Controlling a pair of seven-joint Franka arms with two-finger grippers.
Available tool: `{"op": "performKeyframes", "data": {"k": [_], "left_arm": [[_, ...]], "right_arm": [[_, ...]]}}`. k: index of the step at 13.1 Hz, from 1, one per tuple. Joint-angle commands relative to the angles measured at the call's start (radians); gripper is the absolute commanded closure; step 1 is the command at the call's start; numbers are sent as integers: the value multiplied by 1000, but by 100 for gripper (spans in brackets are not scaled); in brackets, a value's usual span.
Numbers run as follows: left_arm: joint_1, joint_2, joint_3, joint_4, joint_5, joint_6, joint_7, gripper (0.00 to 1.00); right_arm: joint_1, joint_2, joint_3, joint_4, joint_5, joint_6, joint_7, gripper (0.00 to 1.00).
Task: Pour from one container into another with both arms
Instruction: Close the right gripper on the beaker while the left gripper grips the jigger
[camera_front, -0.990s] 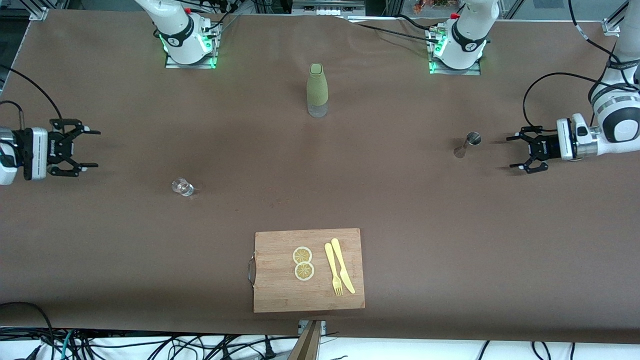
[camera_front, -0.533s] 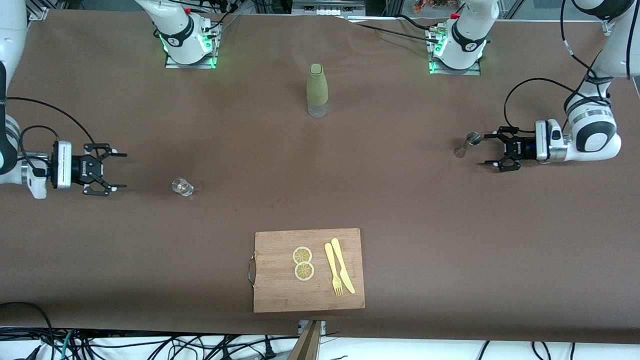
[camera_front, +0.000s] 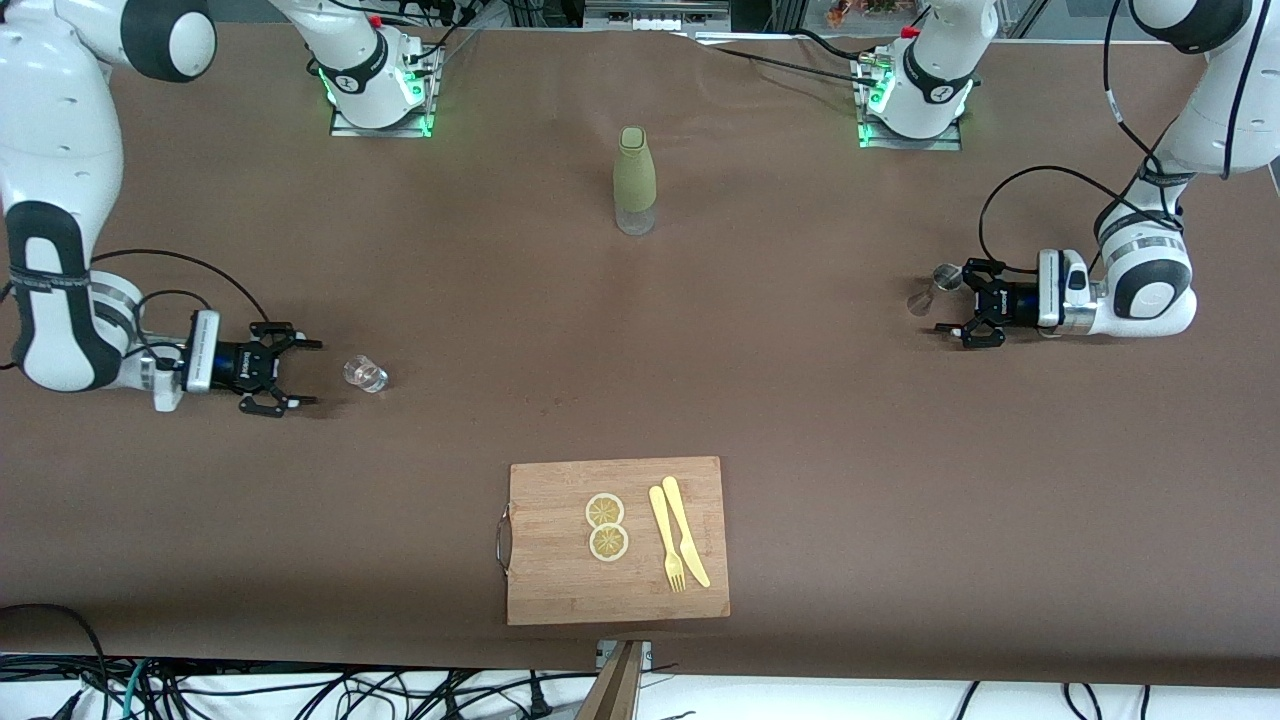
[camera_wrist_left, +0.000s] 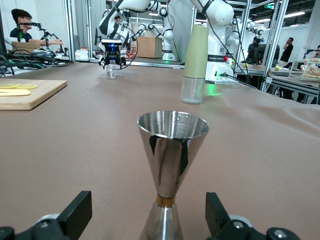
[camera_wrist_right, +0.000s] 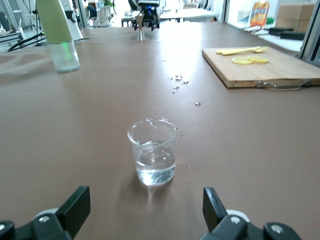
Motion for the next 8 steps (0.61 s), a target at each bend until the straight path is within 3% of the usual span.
{"op": "performKeyframes", "data": {"k": [1, 3, 5, 8], "left_arm": [[-11, 21, 15, -13, -36, -14, 224, 1], [-11, 21, 15, -27, -34, -14, 264, 4], [-10, 21, 16, -36, -24, -16, 272, 4], [-1, 21, 18, -37, -19, -26, 302, 8]], "right_arm": [[38, 30, -3, 11, 41, -12, -46, 0], [38, 39, 30, 13, 45, -14, -72, 0], [38, 60, 38, 13, 97, -12, -85, 0], [50, 71, 41, 13, 107, -17, -82, 1]]}}
